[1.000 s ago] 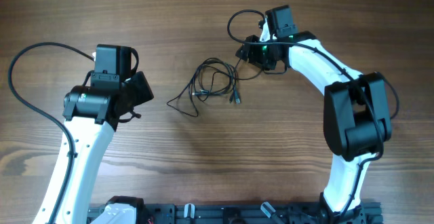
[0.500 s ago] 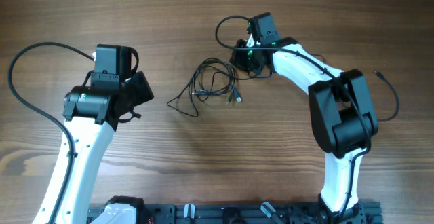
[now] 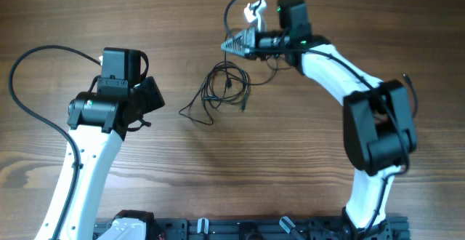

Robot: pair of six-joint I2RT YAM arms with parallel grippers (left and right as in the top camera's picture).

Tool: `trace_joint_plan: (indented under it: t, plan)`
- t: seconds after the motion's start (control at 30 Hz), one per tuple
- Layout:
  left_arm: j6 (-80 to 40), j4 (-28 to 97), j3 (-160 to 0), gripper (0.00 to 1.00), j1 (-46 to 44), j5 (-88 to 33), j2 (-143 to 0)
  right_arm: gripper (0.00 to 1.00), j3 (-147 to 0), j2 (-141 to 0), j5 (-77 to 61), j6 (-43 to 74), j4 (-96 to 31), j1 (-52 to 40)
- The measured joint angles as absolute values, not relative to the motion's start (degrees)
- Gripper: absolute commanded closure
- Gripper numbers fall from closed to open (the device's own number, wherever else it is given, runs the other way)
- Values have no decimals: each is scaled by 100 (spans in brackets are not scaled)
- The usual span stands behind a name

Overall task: Untangle cables
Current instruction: 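Grasp another black cable with the right gripper and drag it right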

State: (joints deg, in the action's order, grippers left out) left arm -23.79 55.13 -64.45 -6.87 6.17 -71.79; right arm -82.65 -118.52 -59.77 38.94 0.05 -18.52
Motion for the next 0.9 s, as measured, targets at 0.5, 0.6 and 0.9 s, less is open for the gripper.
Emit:
trace_joint_plan:
  t: [0.5,0.6,0.9]
  plan:
    - [-2379,5640,-6445,48,-687,617,-7179,96,-8259,-11279,-4869,3262,-2825,-943]
    - [-2379,5631,-6445,48,-687,620,-7179,96,-8252,-10833,-3913,2611,-3887,-491]
    - [-2379,5636,-6445,49,-687,620,-7179,96,-8254,-9332,-1686,1492,-5190,1737]
